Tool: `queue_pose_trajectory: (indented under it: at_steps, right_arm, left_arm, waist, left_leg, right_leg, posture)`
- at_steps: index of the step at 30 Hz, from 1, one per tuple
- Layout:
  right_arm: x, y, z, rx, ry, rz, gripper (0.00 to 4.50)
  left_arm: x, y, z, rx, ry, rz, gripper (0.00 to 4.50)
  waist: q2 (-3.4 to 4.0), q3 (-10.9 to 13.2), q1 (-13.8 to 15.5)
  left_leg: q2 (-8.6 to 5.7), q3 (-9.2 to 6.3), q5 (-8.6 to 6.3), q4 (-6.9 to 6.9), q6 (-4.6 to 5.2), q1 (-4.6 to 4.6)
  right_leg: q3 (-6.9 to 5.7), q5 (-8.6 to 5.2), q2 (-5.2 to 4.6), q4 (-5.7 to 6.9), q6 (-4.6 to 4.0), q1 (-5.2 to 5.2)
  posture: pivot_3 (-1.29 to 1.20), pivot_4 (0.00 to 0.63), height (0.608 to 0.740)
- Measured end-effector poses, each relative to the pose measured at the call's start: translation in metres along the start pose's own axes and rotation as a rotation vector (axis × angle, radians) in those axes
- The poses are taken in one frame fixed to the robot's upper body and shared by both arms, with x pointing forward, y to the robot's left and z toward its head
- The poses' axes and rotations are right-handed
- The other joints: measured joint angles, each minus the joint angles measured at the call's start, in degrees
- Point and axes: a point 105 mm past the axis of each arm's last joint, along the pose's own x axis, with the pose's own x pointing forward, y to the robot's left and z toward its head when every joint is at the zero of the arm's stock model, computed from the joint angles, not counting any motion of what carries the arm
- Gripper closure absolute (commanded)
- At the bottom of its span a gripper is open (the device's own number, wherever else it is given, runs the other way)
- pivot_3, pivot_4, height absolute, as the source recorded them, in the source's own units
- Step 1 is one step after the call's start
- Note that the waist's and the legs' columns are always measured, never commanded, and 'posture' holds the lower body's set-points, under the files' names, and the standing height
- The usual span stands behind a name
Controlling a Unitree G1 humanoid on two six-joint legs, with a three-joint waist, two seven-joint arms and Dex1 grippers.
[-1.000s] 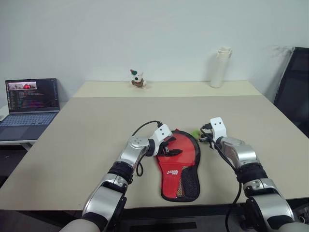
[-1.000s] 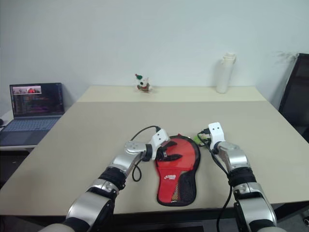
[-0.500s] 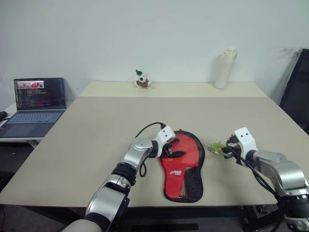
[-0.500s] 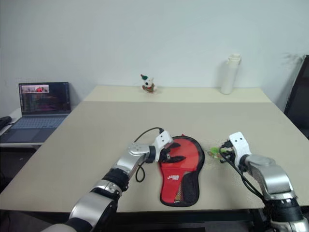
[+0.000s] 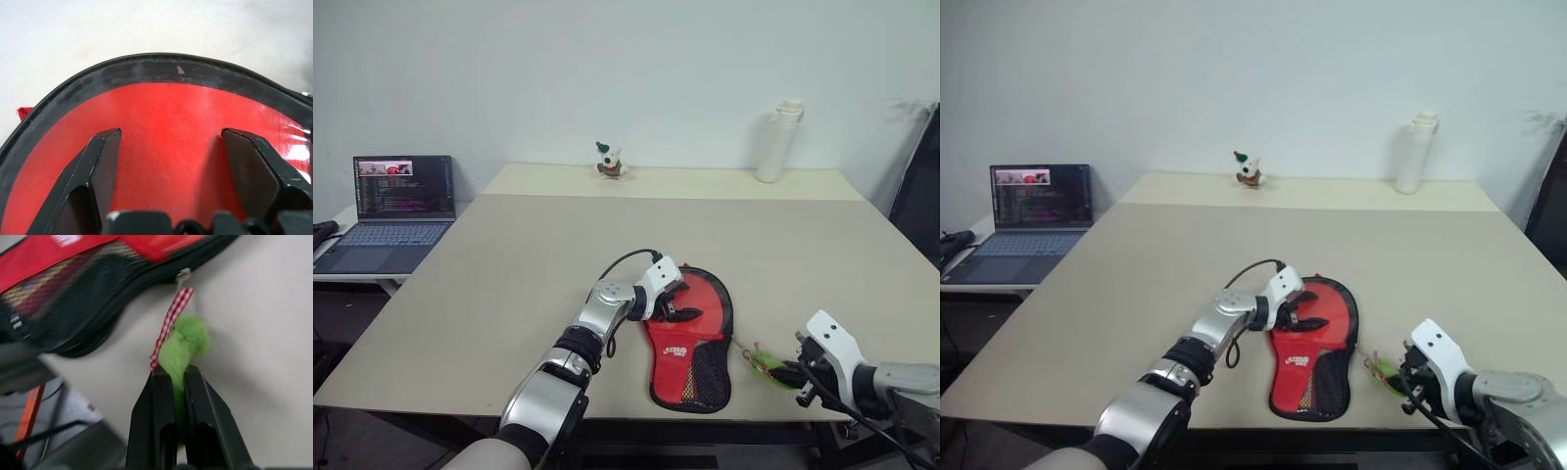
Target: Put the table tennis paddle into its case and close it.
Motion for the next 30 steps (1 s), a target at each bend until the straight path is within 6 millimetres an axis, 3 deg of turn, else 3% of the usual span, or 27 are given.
queue_pose_trajectory:
  at_steps: [14, 21, 30]
  right_arm:
    - [0.003, 0.061, -0.025, -0.021, 0.073, 0.281, 4.41]
    - [-0.006, 0.087, -0.03, -0.054, 0.085, 0.405, 4.41]
    - [-0.004, 0.098, -0.025, -0.074, 0.05, 0.472, 4.41]
  left_arm:
    - [0.003, 0.004, 0.0, -0.004, 0.009, 0.034, 0.93]
    - [0.004, 0.004, 0.0, -0.007, 0.012, 0.048, 0.93]
    - [0.007, 0.005, 0.001, -0.007, 0.015, 0.061, 0.93]
  waist:
    - [-0.05, -0.01, 0.64]
    - [-0.1, -0.08, 0.63]
    - [-0.13, -0.1, 0.62]
  left_leg:
    - [0.0, 0.01, -0.11, 0.04, -0.06, 0.08]
    - [0.0, -0.02, -0.11, 0.03, -0.07, 0.16]
    - [0.0, -0.03, -0.11, 0.04, -0.07, 0.17]
  right_leg:
    - [-0.12, -0.05, -0.03, -0.06, 0.12, 0.11]
    - [-0.15, -0.02, -0.02, -0.11, 0.16, 0.22]
    - [-0.15, -0.02, -0.03, -0.1, 0.16, 0.22]
  posture:
    - [0.0, 0.15, 0.74]
    - [0.0, 0.15, 0.74]
    - [0.0, 0.15, 0.74]
